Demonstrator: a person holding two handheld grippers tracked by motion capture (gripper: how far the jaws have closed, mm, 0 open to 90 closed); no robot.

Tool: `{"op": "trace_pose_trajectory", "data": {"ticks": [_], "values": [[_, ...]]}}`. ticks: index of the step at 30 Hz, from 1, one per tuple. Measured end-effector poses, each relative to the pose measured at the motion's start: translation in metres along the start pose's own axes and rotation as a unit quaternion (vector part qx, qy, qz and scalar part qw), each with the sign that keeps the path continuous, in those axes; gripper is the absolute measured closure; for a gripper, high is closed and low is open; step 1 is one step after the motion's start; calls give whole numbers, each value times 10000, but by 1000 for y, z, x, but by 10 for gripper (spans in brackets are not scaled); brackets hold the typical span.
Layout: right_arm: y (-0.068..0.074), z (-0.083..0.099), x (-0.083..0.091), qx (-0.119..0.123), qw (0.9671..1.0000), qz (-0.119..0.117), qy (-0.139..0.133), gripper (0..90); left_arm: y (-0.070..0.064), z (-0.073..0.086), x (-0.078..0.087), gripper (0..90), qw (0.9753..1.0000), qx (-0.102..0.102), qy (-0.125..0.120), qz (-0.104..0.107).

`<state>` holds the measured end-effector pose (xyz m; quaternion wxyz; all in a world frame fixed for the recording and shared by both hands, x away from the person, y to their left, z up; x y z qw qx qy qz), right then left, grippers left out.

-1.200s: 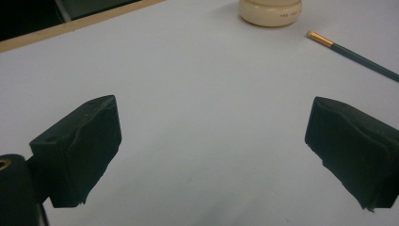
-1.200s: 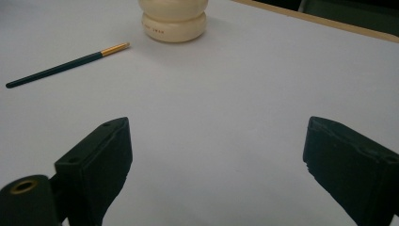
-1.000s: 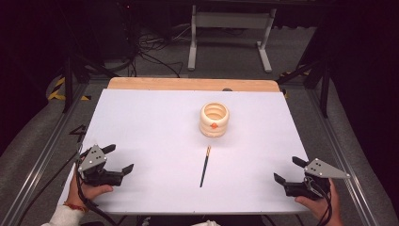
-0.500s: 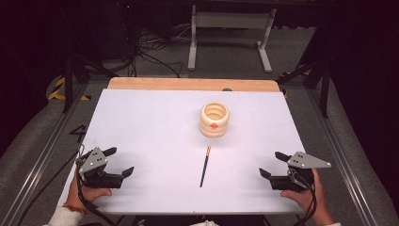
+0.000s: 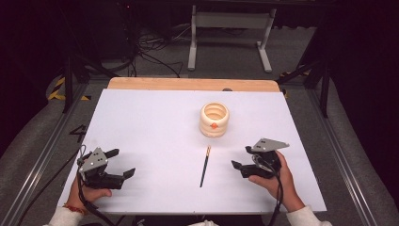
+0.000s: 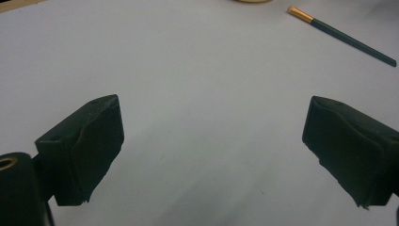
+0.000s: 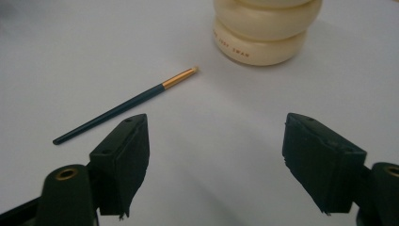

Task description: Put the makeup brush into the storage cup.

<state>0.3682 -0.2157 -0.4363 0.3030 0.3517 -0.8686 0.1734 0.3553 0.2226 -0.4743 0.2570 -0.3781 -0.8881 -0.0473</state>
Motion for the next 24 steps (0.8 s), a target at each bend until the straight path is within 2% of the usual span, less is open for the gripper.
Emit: {"op": "trace_pose_trajectory", "data": {"ticks": [5, 15, 20, 22, 24], "values": [[10, -13, -29, -60, 9992, -248, 292, 281, 1, 2, -1, 70, 9998, -121, 118, -87], [21, -31, -69, -123, 9972, -431, 599, 322, -1, 3, -3, 76, 9997, -140, 207, -78], [19, -37, -82, -322, 9959, -369, 757, 369, -2, 4, -4, 84, 9996, -143, 236, -24], [17, -38, -89, -466, 9942, -422, 875, 396, -2, 4, -4, 84, 9996, -175, 234, -15], [17, -38, -94, -449, 9935, -365, 985, 413, -2, 4, -4, 84, 9995, -181, 246, 2]]}}
Point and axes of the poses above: each handheld gripper's, and its own axes: x roughly backward along the jaws, z roughly out of its underside, y roughly to its left, the point moved 5 cm from there along -x, roughly forward along the jaws, and after that the axes turned 6 degrees about x, right-handed, at the moved point
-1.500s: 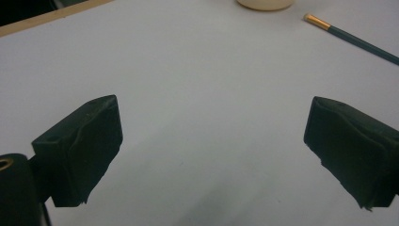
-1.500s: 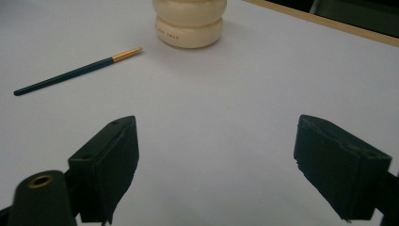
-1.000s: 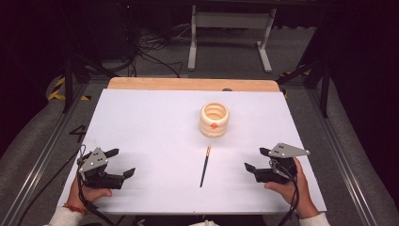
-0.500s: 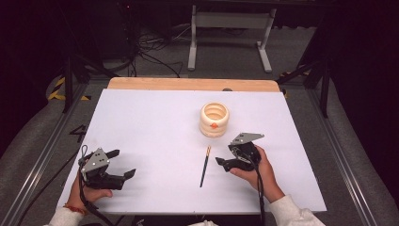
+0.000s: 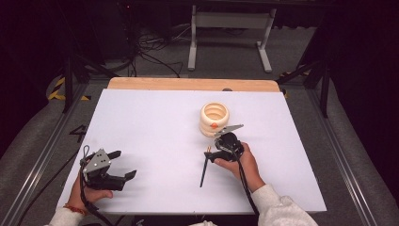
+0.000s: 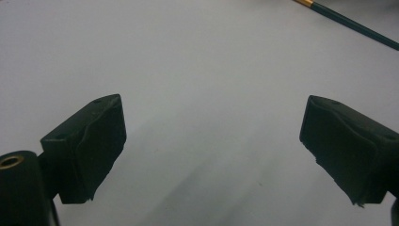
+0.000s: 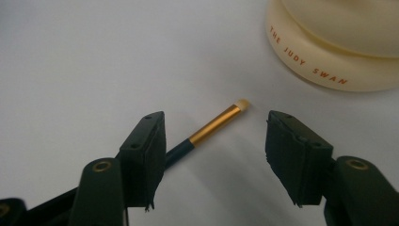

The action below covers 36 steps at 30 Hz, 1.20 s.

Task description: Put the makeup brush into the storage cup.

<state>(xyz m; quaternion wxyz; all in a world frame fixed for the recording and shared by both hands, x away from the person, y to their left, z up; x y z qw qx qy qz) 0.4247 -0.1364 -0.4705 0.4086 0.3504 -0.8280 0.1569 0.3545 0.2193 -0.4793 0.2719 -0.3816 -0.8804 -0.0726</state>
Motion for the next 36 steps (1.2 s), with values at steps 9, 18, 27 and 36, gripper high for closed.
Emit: {"op": "trace_pose_trajectory", "data": {"ticks": [9, 18, 27, 36], "values": [[4, -4, -15, -126, 9995, 77, 291, 525, -1, 0, 0, 88, 10000, 18, 3, 58], [8, -7, -18, 160, 9979, 412, 480, 746, -1, 2, -2, 95, 9999, -18, 115, 92], [9, -9, -19, 369, 9974, 184, 591, 848, -2, 3, -4, 103, 9998, 2, 178, 97], [8, -12, -12, 583, 9968, 135, 528, 849, 0, 2, -2, 107, 9999, 44, 90, 127]]}}
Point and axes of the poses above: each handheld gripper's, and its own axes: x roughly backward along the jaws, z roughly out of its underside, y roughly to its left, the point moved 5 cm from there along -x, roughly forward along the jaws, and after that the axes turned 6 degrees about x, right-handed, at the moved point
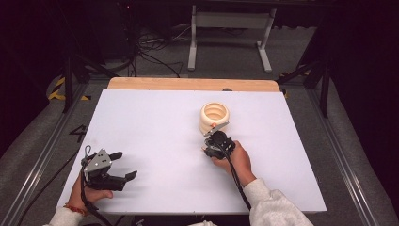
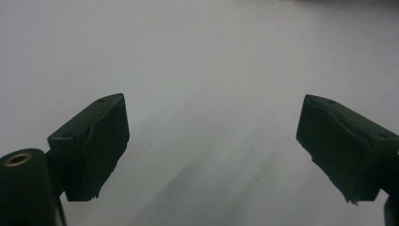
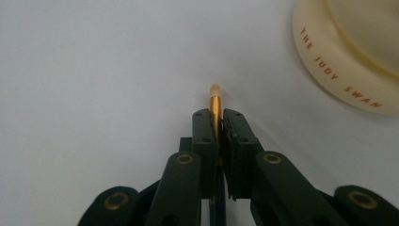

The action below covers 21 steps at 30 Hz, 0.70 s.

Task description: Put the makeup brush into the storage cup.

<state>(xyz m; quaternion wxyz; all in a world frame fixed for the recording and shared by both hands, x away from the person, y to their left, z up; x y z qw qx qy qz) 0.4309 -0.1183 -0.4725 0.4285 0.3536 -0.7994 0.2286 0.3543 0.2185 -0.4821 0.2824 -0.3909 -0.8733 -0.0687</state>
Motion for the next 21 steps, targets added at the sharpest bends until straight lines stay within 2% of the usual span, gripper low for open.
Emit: {"op": "trace_pose_trajectory", "data": {"ticks": [3, 9, 12, 15, 16, 21], "values": [[1, -3, 9, 71, 9998, -3, -181, 849, 0, 0, 0, 107, 10000, 5, -4, -8], [-5, -12, 36, 43, 9978, 85, -659, 849, 0, 0, 0, 106, 10000, -18, 16, -24], [-7, -16, 50, 60, 9959, 116, -891, 849, 0, 0, -1, 106, 10000, 41, 8, -10], [-10, -19, 66, 66, 9933, 159, -1141, 849, 0, -1, 0, 106, 10000, 13, -15, 4], [-10, -19, 66, 66, 9933, 159, -1141, 849, 0, -1, 0, 106, 10000, 13, -15, 4], [-15, -20, 81, 134, 9882, 244, -1506, 849, 0, 0, 0, 106, 10000, 32, -7, 6]]}}
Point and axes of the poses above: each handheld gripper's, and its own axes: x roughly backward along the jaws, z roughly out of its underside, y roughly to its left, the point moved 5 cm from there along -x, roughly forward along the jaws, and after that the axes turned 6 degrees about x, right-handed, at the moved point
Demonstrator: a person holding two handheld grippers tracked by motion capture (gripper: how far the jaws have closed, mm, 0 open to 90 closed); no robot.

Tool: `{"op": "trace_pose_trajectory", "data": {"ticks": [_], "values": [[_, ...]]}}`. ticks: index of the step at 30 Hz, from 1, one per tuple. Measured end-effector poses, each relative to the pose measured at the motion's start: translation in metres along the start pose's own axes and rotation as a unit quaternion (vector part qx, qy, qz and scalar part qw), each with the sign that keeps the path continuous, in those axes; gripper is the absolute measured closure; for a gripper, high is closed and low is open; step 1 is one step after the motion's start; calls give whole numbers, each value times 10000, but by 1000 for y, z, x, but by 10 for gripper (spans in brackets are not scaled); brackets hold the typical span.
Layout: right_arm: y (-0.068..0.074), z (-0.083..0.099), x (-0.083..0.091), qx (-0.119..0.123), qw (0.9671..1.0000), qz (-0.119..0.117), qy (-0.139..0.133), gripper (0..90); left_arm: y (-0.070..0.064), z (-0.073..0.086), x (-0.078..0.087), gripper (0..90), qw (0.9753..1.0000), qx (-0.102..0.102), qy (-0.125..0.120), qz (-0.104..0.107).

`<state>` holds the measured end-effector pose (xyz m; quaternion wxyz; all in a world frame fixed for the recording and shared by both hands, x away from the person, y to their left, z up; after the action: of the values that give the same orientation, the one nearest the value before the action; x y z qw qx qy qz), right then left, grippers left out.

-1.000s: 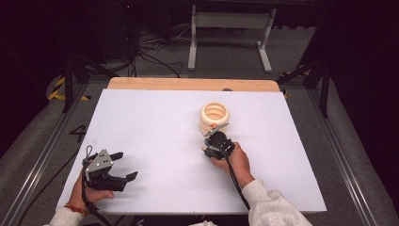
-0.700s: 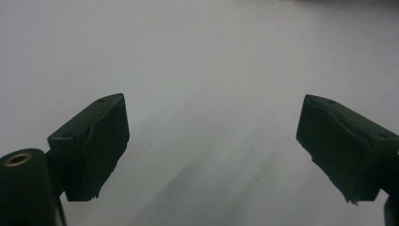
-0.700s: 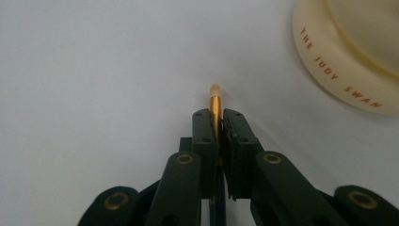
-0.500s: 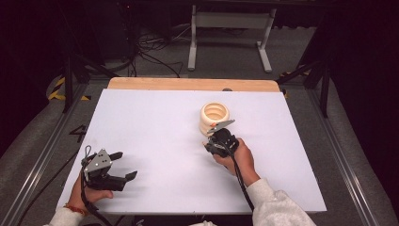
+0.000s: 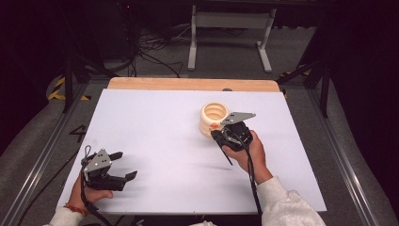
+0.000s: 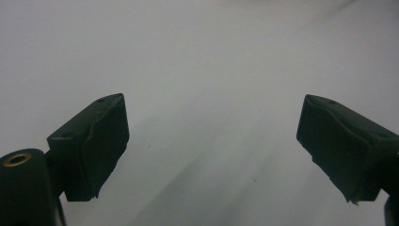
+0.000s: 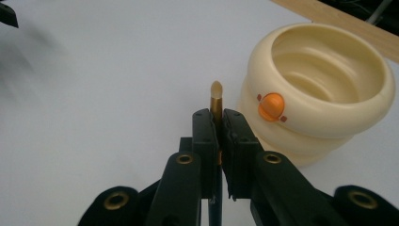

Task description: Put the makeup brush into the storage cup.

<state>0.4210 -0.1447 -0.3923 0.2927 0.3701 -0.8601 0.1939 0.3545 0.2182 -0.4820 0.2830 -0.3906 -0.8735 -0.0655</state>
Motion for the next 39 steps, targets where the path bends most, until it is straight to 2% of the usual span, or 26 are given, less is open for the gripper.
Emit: {"op": "trace_pose_trajectory", "data": {"ticks": [7, 13, 16, 21, 27, 39], "values": [[-4, -2, 16, 45, 9985, 30, -547, 850, 1, 0, 1, 106, 10000, 3, -27, -20], [-6, -5, 27, 140, 9966, 99, -803, 850, 2, 0, 0, 105, 10000, -18, -22, -54], [-8, -8, 31, 102, 9953, 91, -957, 849, 1, 0, 0, 104, 10000, 13, -19, -61], [-10, -9, 33, 125, 9945, 140, -1034, 850, 1, 0, 0, 104, 10000, 8, -13, -47], [-13, -16, 40, 199, 9920, 166, -1238, 850, 1, 0, 0, 105, 10000, 12, -15, -38], [-18, -29, 53, 200, 9878, 178, -1531, 850, 1, 0, 0, 106, 10000, 16, -11, -35]]}}
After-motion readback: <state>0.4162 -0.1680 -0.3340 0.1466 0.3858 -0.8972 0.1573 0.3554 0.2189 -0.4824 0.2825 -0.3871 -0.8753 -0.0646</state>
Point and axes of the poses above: each handheld gripper's, and its own axes: x roughly backward along the jaws, z roughly out of its underside, y roughly to its left, the point moved 5 cm from there along -x, roughly forward along the jaws, and after that the axes turned 6 degrees about x, right-handed, at the moved point
